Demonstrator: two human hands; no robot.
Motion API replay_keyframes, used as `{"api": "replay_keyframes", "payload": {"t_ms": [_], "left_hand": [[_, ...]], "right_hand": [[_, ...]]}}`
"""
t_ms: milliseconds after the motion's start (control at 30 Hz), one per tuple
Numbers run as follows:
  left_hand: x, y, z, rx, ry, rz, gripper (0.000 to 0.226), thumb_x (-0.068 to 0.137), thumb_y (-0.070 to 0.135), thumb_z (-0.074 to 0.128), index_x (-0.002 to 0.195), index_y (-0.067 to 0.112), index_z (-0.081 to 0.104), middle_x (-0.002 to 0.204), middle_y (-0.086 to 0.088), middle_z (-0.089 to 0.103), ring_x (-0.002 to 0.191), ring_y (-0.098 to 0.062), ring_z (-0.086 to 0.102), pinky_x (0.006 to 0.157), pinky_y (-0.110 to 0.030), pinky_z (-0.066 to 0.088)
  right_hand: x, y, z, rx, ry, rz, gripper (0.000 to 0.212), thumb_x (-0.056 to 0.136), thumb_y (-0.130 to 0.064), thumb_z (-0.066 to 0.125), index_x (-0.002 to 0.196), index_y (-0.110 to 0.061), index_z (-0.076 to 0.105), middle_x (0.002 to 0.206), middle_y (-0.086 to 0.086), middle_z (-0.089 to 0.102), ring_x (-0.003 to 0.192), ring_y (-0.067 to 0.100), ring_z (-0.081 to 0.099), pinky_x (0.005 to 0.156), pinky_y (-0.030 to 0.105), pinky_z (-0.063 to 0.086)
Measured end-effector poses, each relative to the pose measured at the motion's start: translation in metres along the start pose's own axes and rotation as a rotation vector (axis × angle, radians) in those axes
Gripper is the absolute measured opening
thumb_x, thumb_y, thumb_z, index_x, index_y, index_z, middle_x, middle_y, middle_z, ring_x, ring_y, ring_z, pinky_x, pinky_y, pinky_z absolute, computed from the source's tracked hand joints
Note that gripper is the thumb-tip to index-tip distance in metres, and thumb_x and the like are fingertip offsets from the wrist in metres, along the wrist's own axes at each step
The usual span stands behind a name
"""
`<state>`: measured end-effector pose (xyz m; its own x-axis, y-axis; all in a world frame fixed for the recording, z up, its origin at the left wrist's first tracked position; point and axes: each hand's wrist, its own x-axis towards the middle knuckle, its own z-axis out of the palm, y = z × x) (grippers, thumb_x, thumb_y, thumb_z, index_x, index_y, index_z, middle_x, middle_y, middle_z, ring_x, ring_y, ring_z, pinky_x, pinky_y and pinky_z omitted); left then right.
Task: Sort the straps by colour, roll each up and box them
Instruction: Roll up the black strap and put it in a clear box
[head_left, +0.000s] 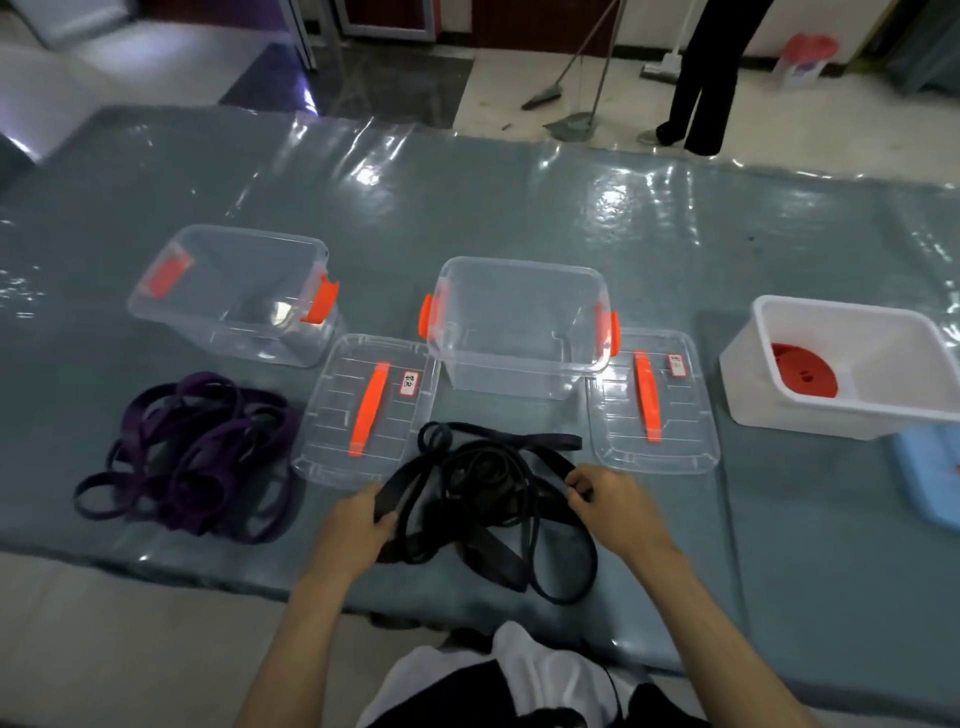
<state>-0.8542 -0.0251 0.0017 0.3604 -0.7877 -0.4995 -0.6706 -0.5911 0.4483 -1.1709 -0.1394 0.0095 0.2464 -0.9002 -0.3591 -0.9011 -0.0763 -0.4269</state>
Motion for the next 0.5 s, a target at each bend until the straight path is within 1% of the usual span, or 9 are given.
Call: {"api": "replay_keyframes", "payload": {"t_ms": [33, 100, 167, 200, 267, 333, 367, 433, 500], "left_hand": [[-0.001, 0.007, -0.01, -0.052, 0.008, 0.05, 0.03, 0.099, 0.019, 0.07, 0.128, 0.016, 0.062, 0.111, -0.004, 0.074, 0.109, -0.029, 0.071, 0.092, -0.041, 0.056], [-0.006, 0.025, -0.031, -0.178, 0.009, 0.143, 0.039, 0.098, 0.025, 0.074, 0.132, 0.022, 0.056, 0.109, 0.012, 0.072, 0.104, -0.01, 0.071, 0.094, -0.038, 0.057], [-0.014, 0.044, -0.049, -0.256, 0.024, 0.231, 0.039, 0.096, 0.031, 0.076, 0.128, 0.032, 0.053, 0.105, 0.027, 0.066, 0.093, 0.012, 0.067, 0.089, -0.025, 0.057], [-0.018, 0.053, -0.056, -0.259, 0.044, 0.283, 0.037, 0.096, 0.033, 0.076, 0.126, 0.035, 0.055, 0.105, 0.029, 0.067, 0.091, 0.014, 0.067, 0.085, -0.017, 0.055], [-0.024, 0.069, -0.065, -0.247, 0.086, 0.398, 0.036, 0.096, 0.033, 0.077, 0.126, 0.033, 0.058, 0.107, 0.026, 0.071, 0.092, 0.014, 0.068, 0.079, -0.006, 0.051], [-0.028, 0.081, -0.071, -0.301, 0.114, 0.477, 0.036, 0.097, 0.028, 0.076, 0.129, 0.029, 0.061, 0.108, 0.021, 0.074, 0.093, 0.01, 0.07, 0.079, -0.004, 0.05], [-0.028, 0.086, -0.073, -0.339, 0.128, 0.501, 0.036, 0.097, 0.027, 0.075, 0.13, 0.028, 0.061, 0.108, 0.017, 0.075, 0.094, 0.007, 0.071, 0.08, -0.005, 0.05], [-0.027, 0.091, -0.076, -0.402, 0.167, 0.544, 0.035, 0.098, 0.028, 0.075, 0.131, 0.029, 0.063, 0.109, 0.012, 0.076, 0.098, 0.0, 0.073, 0.083, -0.01, 0.053], [-0.024, 0.093, -0.077, -0.457, 0.201, 0.577, 0.036, 0.097, 0.031, 0.076, 0.131, 0.03, 0.064, 0.11, 0.009, 0.075, 0.101, -0.007, 0.073, 0.087, -0.019, 0.057]], "right_hand": [[0.002, -0.001, 0.0, 0.018, 0.009, -0.006, 0.022, 0.097, -0.029, 0.067, 0.117, -0.023, 0.074, 0.109, -0.001, 0.076, 0.1, 0.022, 0.071, 0.086, 0.038, 0.059], [0.005, -0.004, -0.003, 0.067, 0.033, 0.003, 0.022, 0.098, -0.028, 0.067, 0.117, -0.022, 0.074, 0.107, -0.002, 0.077, 0.099, 0.02, 0.072, 0.085, 0.038, 0.059], [0.01, -0.005, -0.011, 0.113, 0.063, 0.023, 0.021, 0.097, -0.027, 0.066, 0.116, -0.024, 0.074, 0.106, -0.004, 0.077, 0.099, 0.02, 0.072, 0.086, 0.038, 0.059], [0.011, -0.007, -0.015, 0.136, 0.081, 0.019, 0.019, 0.097, -0.027, 0.067, 0.115, -0.025, 0.074, 0.105, -0.005, 0.077, 0.098, 0.019, 0.073, 0.085, 0.037, 0.059], [0.012, -0.012, -0.023, 0.21, 0.11, -0.037, 0.018, 0.098, -0.026, 0.068, 0.115, -0.028, 0.073, 0.101, -0.009, 0.075, 0.094, 0.014, 0.073, 0.085, 0.038, 0.06], [0.011, -0.023, -0.027, 0.345, 0.108, -0.157, 0.021, 0.098, -0.022, 0.07, 0.116, -0.032, 0.071, 0.097, -0.016, 0.073, 0.088, 0.002, 0.071, 0.088, 0.036, 0.06], [0.01, -0.03, -0.029, 0.417, 0.092, -0.228, 0.026, 0.099, -0.02, 0.07, 0.12, -0.035, 0.069, 0.1, -0.017, 0.072, 0.09, -0.001, 0.071, 0.091, 0.034, 0.06], [0.007, -0.048, -0.032, 0.508, 0.055, -0.37, 0.044, 0.099, -0.023, 0.071, 0.135, -0.044, 0.059, 0.12, -0.017, 0.067, 0.105, -0.001, 0.068, 0.096, 0.028, 0.058], [0.006, -0.064, -0.033, 0.479, 0.024, -0.46, 0.069, 0.096, -0.032, 0.074, 0.15, -0.058, 0.039, 0.141, -0.021, 0.054, 0.122, 0.0, 0.06, 0.101, 0.02, 0.052]]}}
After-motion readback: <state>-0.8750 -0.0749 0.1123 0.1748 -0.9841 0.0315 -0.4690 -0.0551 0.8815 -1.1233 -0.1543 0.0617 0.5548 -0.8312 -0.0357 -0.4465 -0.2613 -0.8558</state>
